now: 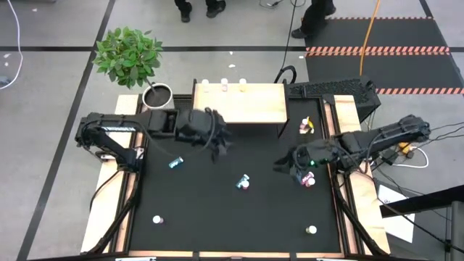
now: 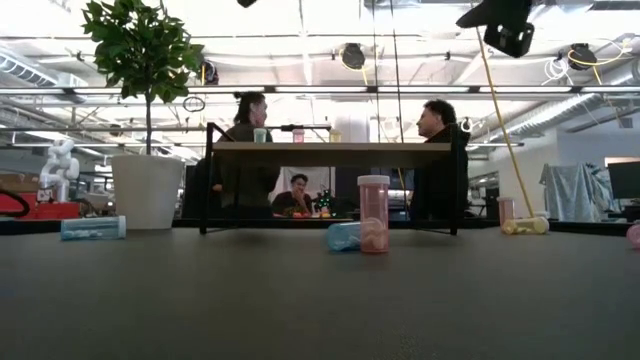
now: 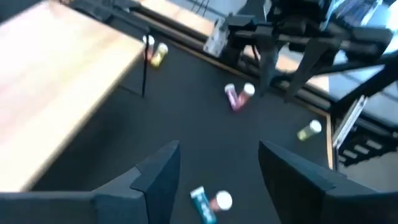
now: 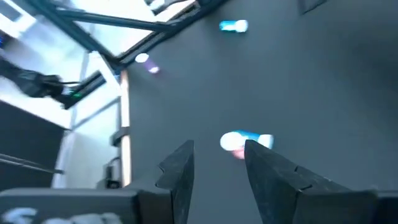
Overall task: Pick and place medicine bottles onto shelf by color
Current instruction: Put the right pink pill bottle on the shelf aligned with the other pink bottle
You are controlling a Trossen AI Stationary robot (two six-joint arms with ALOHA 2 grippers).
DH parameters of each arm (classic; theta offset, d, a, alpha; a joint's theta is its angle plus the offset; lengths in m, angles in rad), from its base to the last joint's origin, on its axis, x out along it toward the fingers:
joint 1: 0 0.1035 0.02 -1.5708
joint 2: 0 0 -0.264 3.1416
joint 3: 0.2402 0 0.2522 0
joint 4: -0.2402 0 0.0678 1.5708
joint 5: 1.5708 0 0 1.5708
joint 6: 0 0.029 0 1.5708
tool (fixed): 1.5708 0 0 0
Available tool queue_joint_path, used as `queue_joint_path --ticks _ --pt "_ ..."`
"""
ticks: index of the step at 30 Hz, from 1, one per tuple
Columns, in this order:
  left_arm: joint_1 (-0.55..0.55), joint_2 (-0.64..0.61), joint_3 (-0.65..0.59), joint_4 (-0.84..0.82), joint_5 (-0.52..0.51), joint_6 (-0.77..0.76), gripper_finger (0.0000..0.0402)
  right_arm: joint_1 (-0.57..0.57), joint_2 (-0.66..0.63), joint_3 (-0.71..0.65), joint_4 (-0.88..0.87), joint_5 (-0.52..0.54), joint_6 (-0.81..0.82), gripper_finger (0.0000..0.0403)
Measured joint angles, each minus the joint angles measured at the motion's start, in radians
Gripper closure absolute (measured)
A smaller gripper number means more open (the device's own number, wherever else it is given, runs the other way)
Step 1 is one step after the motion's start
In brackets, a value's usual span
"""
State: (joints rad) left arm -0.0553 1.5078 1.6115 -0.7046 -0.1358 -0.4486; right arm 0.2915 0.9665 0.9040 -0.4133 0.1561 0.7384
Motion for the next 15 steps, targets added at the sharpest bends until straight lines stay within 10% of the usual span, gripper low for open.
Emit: queue_joint_path --ticks 15 --pt "-0.147 -0.011 -0.001 -0.211 -0.087 -0.077 0.019 0.211 0.105 -0.058 0.346 0.339 0.209 0.0266"
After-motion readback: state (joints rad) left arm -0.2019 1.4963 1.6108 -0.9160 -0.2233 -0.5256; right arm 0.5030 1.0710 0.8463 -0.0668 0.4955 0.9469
